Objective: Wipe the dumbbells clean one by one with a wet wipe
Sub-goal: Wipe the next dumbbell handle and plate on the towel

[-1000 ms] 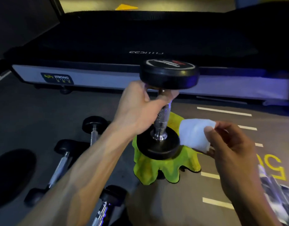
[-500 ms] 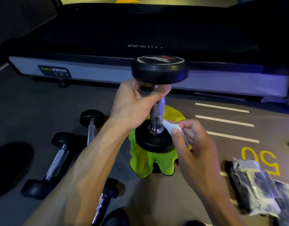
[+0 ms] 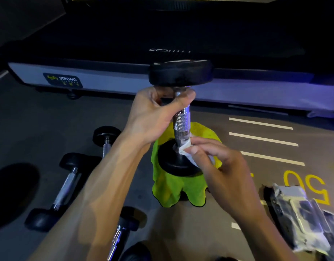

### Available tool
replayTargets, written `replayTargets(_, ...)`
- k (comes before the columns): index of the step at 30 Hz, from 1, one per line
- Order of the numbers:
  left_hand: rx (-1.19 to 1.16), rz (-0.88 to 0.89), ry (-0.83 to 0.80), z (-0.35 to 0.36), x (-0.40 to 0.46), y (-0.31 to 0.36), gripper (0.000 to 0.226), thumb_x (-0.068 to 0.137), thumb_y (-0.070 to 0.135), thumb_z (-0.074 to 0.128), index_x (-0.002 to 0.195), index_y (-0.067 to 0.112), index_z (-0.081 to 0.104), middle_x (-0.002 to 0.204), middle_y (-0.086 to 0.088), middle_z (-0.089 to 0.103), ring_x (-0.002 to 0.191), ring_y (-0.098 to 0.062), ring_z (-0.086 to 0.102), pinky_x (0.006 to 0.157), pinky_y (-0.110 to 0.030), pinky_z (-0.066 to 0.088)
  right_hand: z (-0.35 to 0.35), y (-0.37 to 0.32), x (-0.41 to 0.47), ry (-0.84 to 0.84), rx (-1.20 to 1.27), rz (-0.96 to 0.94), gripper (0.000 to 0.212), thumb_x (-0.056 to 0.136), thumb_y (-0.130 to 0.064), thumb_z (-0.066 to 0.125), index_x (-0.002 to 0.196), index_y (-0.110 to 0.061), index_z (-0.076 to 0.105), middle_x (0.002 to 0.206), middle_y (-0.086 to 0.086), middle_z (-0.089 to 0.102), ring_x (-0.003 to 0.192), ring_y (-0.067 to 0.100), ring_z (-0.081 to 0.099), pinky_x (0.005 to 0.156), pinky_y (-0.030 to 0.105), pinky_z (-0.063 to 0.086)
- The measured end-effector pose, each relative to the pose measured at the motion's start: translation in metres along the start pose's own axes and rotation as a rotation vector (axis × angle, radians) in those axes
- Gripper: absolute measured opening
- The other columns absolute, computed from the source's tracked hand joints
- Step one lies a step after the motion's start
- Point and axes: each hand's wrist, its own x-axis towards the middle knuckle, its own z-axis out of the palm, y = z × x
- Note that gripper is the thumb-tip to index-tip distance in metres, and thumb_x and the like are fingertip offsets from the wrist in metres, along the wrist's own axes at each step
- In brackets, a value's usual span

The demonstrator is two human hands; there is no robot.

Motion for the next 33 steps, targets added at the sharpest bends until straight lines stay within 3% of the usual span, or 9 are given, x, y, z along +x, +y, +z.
replayTargets(2, -0.030, -0.003, -0.003, -0.002, 0.001, -0.002, 0.004, 0.089, 0.017, 0.083, 0.090, 0.018, 0.079, 0.088, 0.007, 0.079, 0.084, -0.003, 0.069, 0.077, -0.015, 0.053, 0.000, 0.000, 0.003, 0.002, -0.094, 0.002, 0.008, 0.087, -0.027, 0.082, 0.092, -0.029, 0.077, 0.107, -0.027, 0.075, 0.110, -0.011, 0.065, 0.084, 0.017, 0.053)
replayTargets(6, -0.051, -0.016, 0.015, -0.004, 0.004, -0.004, 0.008, 0.084, 0.025, 0.084, 0.089, 0.020, 0.081, 0.090, 0.007, 0.080, 0.087, -0.005, 0.070, 0.083, -0.018, 0.054, 0.006, 0.003, 0.003, 0.054, -0.212, 0.025, 0.027, 0.076, -0.042, 0.085, 0.095, -0.032, 0.069, 0.104, -0.024, 0.075, 0.099, -0.003, 0.067, 0.079, 0.007, 0.045)
replayTargets(10, -0.056, -0.029, 0.028, -0.005, 0.007, -0.006, 0.014, 0.080, 0.030, 0.083, 0.089, 0.020, 0.081, 0.090, 0.007, 0.081, 0.090, -0.005, 0.070, 0.089, -0.019, 0.053, 0.002, 0.003, 0.007, 0.099, -0.229, -0.031, 0.002, 0.091, -0.029, 0.076, 0.091, -0.028, 0.075, 0.095, -0.024, 0.078, 0.090, -0.007, 0.070, 0.074, 0.010, 0.049)
replayTargets(13, -0.083, -0.050, 0.031, -0.005, 0.007, -0.007, 0.012, 0.086, 0.021, 0.086, 0.095, 0.016, 0.081, 0.091, 0.008, 0.080, 0.089, -0.003, 0.069, 0.085, -0.015, 0.051, -0.001, -0.003, 0.011, 0.189, -0.098, -0.033, 0.010, 0.102, -0.025, 0.064, 0.094, -0.022, 0.069, 0.078, -0.008, 0.077, 0.069, 0.006, 0.071, 0.063, 0.025, 0.053)
replayTargets(17, -0.069, -0.073, 0.043, -0.006, 0.008, -0.007, 0.008, 0.088, 0.020, 0.083, 0.096, 0.017, 0.081, 0.093, 0.007, 0.080, 0.092, -0.003, 0.070, 0.085, -0.014, 0.052, -0.003, -0.008, 0.021, 0.232, 0.100, 0.081, 0.009, 0.105, -0.013, 0.057, 0.098, -0.014, 0.063, 0.073, -0.001, 0.075, 0.049, -0.002, 0.058, 0.048, 0.012, 0.042)
replayTargets(22, -0.081, -0.076, 0.039, -0.005, 0.006, -0.005, 0.015, 0.089, 0.019, 0.083, 0.100, 0.010, 0.080, 0.096, 0.003, 0.079, 0.090, -0.005, 0.070, 0.083, -0.013, 0.052, 0.000, -0.001, 0.026, 0.052, 0.246, 0.215, 0.007, 0.103, -0.016, 0.064, 0.098, -0.016, 0.070, 0.086, 0.007, 0.080, 0.073, 0.014, 0.067, 0.064, 0.022, 0.049)
replayTargets(26, -0.095, -0.081, 0.023, -0.001, 0.004, -0.002, 0.007, 0.090, 0.014, 0.081, 0.096, 0.011, 0.079, 0.091, 0.003, 0.077, 0.087, -0.006, 0.069, 0.081, -0.016, 0.054, -0.004, 0.009, 0.034, -0.035, -0.005, 0.162, 0.006, 0.094, -0.032, 0.072, 0.093, -0.026, 0.071, 0.103, -0.005, 0.075, 0.093, 0.009, 0.068, 0.081, 0.028, 0.048)
replayTargets(30, -0.091, -0.072, 0.006, 0.000, 0.002, -0.002, 0.007, 0.089, 0.014, 0.081, 0.095, 0.011, 0.078, 0.090, 0.005, 0.077, 0.087, -0.004, 0.068, 0.081, -0.015, 0.053, -0.015, 0.012, 0.037, -0.184, -0.022, 0.155, 0.012, 0.092, -0.022, 0.078, 0.098, -0.028, 0.071, 0.097, -0.012, 0.076, 0.090, 0.007, 0.069, 0.082, 0.028, 0.053)
replayTargets(33, -0.102, -0.076, 0.006, 0.001, 0.002, -0.002, 0.012, 0.088, 0.015, 0.084, 0.097, 0.010, 0.078, 0.091, 0.004, 0.077, 0.087, -0.004, 0.068, 0.082, -0.016, 0.053, -0.022, 0.011, 0.039, -0.143, -0.073, 0.130, 0.028, 0.083, -0.023, 0.086, 0.106, -0.032, 0.073, 0.094, -0.008, 0.076, 0.093, 0.008, 0.070, 0.083, 0.024, 0.053)
